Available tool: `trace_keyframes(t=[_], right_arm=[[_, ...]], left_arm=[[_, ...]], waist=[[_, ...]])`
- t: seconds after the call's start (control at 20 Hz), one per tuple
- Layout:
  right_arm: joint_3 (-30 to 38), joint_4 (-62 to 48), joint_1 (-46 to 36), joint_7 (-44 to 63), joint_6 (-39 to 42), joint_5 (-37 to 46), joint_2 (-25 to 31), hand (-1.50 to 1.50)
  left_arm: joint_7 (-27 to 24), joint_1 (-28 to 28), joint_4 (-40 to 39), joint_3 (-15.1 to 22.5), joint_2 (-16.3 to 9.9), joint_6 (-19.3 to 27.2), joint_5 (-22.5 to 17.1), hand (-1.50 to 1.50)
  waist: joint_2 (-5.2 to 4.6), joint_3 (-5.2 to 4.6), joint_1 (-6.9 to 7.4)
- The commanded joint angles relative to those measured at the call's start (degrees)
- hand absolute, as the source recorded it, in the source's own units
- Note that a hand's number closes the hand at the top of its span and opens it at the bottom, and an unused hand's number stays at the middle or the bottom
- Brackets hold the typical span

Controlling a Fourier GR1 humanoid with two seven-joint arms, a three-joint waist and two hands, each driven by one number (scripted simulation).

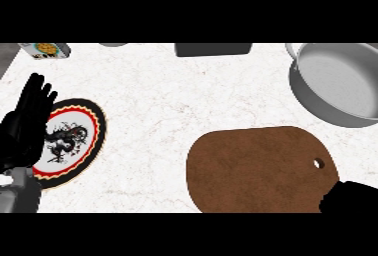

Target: Pick the sweet potato from the cutting board and place it in the pot

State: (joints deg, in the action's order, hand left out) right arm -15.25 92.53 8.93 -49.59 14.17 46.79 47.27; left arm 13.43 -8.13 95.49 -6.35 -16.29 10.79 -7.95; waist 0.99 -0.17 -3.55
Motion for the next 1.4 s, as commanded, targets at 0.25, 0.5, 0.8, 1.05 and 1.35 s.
trace_keyframes(t=[0.25,0.5,0.8,1.05,1.35], right_arm=[[20.42,10.98,16.26,-5.14,-1.25,-25.74,0.69,1.5],[34.07,13.31,16.46,-1.3,2.19,-42.16,-0.4,1.5],[45.33,10.76,11.9,10.12,8.04,-55.93,2.23,1.5],[43.52,-2.79,0.34,15.3,12.61,-57.17,6.32,1.5],[36.04,-13.29,-14.69,20.92,11.73,-54.02,6.22,1.5]], left_arm=[[-0.4,0.92,0.36,0.66,1.4,0.26,0.31,0.0],[-0.1,-0.57,0.74,0.94,1.26,0.74,1.21,0.0],[1.41,-3.85,-0.28,0.61,0.14,-1.09,0.54,0.0],[1.83,-1.88,1.79,1.5,1.54,-1.74,0.55,0.0],[0.59,-2.8,-0.31,2.17,2.37,-2.26,2.02,0.0]], waist=[[-0.19,0.04,-0.96],[-0.46,0.06,0.19],[-0.86,0.11,2.53],[-1.04,0.18,4.14],[-1.19,0.18,4.74]])
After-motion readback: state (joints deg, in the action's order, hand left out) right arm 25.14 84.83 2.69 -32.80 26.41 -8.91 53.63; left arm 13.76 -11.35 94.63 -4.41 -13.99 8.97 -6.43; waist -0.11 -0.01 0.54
